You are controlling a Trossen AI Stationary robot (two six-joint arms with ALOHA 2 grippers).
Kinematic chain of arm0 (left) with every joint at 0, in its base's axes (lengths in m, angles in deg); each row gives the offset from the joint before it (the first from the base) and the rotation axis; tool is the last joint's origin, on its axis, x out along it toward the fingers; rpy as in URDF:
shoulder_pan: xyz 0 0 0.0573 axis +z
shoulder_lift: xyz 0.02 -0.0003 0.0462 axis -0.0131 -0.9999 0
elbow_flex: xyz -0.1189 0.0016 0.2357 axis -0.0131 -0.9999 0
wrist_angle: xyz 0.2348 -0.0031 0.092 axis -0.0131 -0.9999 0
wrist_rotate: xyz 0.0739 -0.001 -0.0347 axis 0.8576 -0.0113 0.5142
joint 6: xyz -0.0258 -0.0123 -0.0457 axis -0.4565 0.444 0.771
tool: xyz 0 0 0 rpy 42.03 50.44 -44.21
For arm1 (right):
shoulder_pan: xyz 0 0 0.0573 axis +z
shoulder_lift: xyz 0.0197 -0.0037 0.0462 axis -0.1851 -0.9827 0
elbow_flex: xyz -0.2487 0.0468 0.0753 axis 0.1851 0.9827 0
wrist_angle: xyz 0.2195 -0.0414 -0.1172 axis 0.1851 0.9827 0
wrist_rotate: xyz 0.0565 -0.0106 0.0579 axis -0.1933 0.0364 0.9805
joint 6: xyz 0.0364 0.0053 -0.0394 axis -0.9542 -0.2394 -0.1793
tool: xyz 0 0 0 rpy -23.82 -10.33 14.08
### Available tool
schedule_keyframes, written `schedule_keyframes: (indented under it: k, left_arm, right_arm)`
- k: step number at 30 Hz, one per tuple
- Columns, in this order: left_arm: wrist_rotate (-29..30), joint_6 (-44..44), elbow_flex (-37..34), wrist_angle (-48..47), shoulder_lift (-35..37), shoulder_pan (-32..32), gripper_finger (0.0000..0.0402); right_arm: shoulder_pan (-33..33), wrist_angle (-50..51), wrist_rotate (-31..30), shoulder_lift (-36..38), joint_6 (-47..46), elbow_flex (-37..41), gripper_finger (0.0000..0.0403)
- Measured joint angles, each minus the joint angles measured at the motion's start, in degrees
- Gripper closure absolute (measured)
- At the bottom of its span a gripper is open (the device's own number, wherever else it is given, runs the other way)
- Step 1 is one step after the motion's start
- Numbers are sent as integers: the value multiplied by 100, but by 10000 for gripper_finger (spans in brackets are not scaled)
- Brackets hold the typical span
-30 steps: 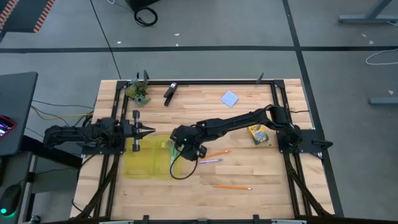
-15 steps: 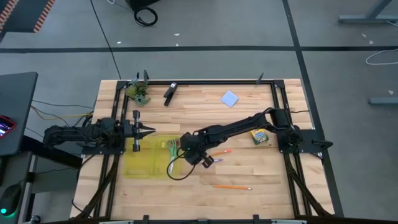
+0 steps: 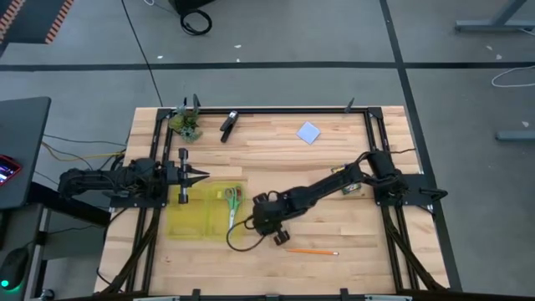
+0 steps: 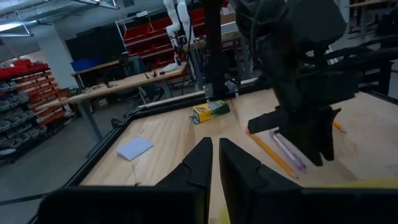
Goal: Pack school essentials
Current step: Put the purple pen into the yellow pencil box
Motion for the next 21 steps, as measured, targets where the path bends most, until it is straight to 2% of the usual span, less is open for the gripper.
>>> schedule_keyframes:
  k: [3, 6, 14, 21]
  left_arm:
    - [1, -2, 0, 21, -46, 0, 365]
    - [0, -1, 0, 23, -93, 0, 369]
    - [6, -1, 0, 24, -170, 2, 370]
    - [2, 0, 2, 25, -172, 2, 362]
  right_arm:
    - [-12, -617, -90, 126, -388, 494, 296]
    - [83, -1562, -484, 355, -636, 1016, 297]
    - [216, -3191, -1130, 1013, -1258, 2216, 297]
    - [379, -3704, -1328, 984, -1655, 2606, 297]
